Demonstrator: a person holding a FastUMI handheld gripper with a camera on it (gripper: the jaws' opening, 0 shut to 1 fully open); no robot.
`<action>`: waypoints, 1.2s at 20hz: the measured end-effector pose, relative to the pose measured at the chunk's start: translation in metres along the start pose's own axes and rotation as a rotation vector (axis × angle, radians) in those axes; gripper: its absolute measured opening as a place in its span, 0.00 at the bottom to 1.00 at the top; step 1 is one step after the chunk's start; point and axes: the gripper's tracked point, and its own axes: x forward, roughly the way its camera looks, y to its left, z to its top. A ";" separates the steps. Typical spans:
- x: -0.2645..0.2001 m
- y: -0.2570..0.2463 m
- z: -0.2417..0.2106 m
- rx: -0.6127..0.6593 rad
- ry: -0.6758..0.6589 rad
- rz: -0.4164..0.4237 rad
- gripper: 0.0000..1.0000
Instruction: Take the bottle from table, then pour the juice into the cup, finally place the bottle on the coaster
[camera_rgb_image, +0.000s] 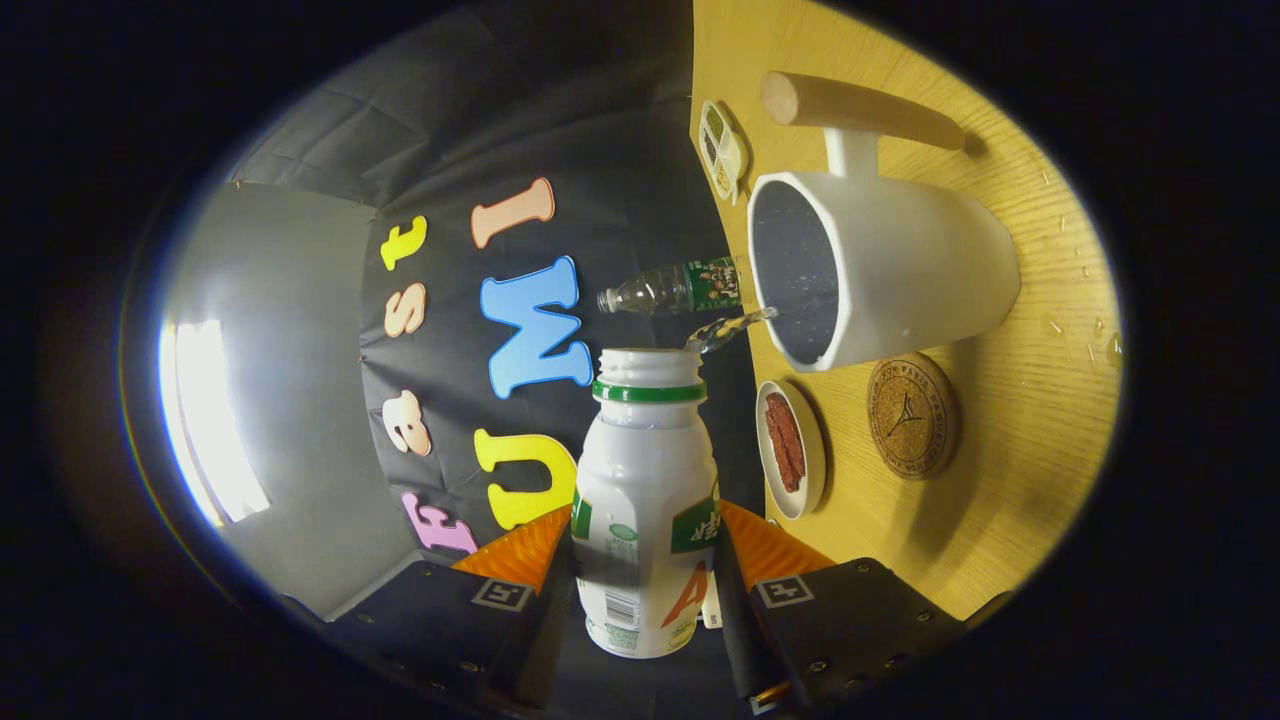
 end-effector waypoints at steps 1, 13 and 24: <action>0.000 0.000 0.001 0.005 -0.001 0.000 0.66; -0.005 0.000 0.011 0.068 -0.043 0.007 0.66; -0.007 0.010 0.017 0.123 -0.074 0.025 0.66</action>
